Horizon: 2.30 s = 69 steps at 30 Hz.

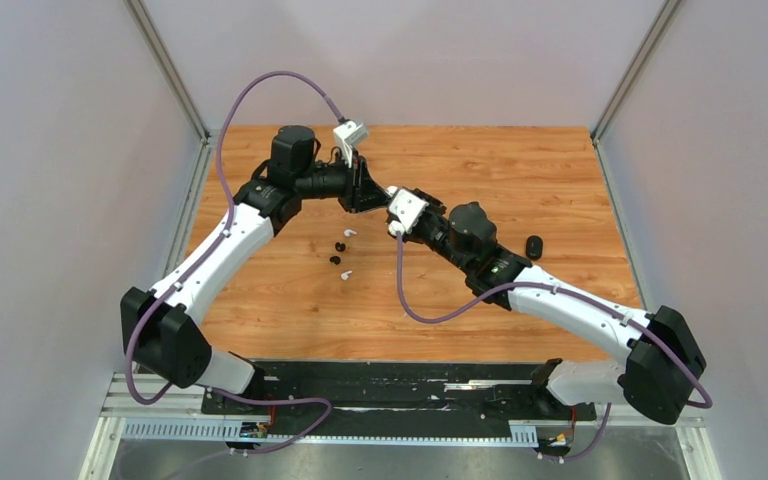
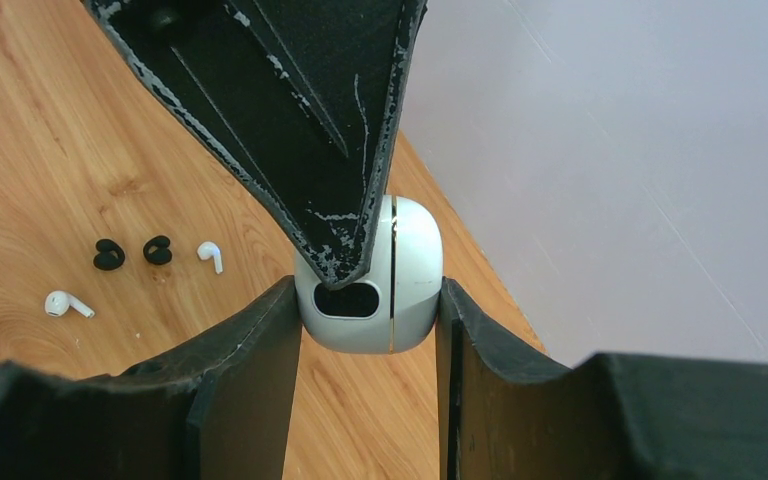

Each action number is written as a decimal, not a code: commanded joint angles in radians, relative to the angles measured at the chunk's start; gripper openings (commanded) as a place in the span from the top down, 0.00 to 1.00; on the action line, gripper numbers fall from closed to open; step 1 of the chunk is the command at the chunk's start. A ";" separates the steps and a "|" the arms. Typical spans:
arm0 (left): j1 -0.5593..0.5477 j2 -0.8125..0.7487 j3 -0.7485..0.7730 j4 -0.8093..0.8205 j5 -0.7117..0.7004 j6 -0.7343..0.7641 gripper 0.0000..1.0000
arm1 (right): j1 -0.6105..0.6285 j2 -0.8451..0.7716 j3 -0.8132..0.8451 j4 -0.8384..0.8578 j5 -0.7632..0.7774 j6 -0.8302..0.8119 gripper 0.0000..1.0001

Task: Insert the wireless bluetooth earbuds into the charging case
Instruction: Pick up the charging case at the center of the board, then open the charging case.

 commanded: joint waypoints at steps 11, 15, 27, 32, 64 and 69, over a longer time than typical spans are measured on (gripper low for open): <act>-0.006 -0.009 0.063 -0.070 0.082 0.205 1.00 | -0.154 -0.013 0.304 -0.564 -0.295 0.178 0.00; -0.006 -0.070 0.015 -0.119 0.149 0.413 1.00 | -0.268 0.027 0.520 -0.883 -0.583 0.222 0.01; -0.009 -0.237 -0.147 -0.033 0.257 0.683 1.00 | -0.331 0.156 0.638 -1.028 -1.063 0.145 0.06; -0.014 -0.242 -0.126 -0.090 0.252 0.762 1.00 | -0.325 0.216 0.659 -1.017 -1.060 0.108 0.16; -0.039 -0.246 -0.112 -0.166 0.247 0.820 1.00 | -0.324 0.209 0.627 -0.808 -0.861 0.293 0.47; -0.039 -0.248 -0.119 -0.145 0.238 0.798 1.00 | -0.323 0.206 0.625 -0.796 -0.843 0.306 0.52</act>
